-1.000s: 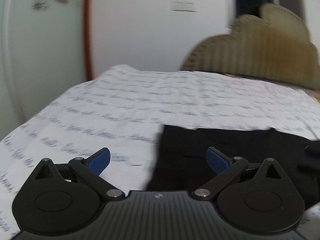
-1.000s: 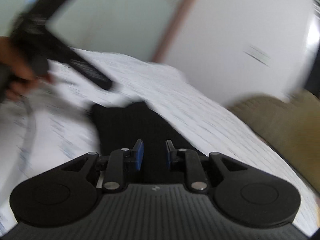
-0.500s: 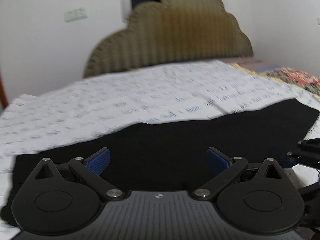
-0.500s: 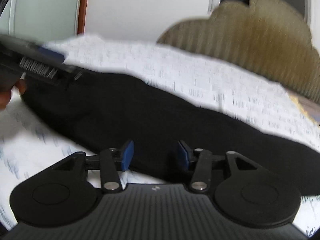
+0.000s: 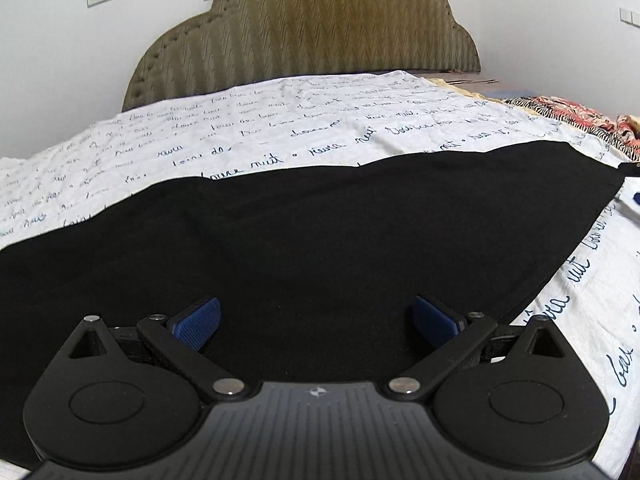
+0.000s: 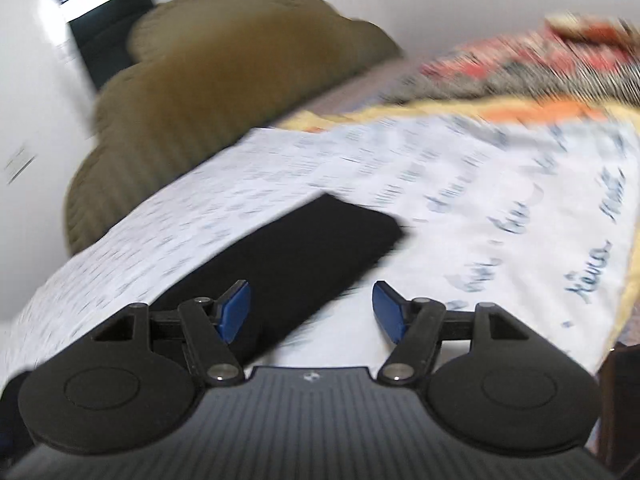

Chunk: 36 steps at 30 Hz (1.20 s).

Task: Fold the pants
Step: 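Fold the held edge over with the right gripper toward the left gripper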

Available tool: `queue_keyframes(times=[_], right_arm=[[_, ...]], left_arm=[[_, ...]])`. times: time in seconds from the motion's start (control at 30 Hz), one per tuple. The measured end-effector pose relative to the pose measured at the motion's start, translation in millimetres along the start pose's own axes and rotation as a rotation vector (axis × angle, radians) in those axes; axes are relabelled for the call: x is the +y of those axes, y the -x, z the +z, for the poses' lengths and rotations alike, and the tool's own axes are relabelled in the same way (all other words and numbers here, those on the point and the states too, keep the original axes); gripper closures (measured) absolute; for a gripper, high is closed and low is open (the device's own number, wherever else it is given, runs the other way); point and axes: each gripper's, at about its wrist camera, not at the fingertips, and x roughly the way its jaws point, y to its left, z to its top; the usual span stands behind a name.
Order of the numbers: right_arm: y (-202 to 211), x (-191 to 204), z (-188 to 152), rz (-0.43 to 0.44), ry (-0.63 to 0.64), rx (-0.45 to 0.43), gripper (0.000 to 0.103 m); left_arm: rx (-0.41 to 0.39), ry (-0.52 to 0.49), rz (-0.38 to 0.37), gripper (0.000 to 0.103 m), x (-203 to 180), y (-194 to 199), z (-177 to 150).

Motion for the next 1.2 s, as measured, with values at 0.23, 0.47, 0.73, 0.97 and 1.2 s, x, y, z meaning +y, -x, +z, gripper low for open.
queue_keyframes(times=[0.23,0.47,0.73,0.97,1.2], right_arm=[[-19.1,-29.9,8.4,0.097,-0.187,0.039,0.037],[-55.8,-43.9,24.0,0.076,-0.315,0.06,0.093],[-47.0,-4.0,31.6,0.037,-0.062,-0.017,0.097],[-17.9,88.7,18.4,0.04,0.43,-0.098,0.097],[-2.1,132.7,-12.7,0.077,0.629,-0.098,0.097]], left_arm=[[0.004,-0.006,0.003,0.0,-2.8,-2.0,0.2],[0.004,-0.003,0.001,0.0,-2.6,-1.5,-0.1],[0.018,0.091,-0.064,0.0,7.2,2.2,14.7],[0.105,0.348,-0.391,0.0,2.4,-23.4,90.4],[0.233,0.603,-0.781,0.0,-47.3,-95.0,141.9]])
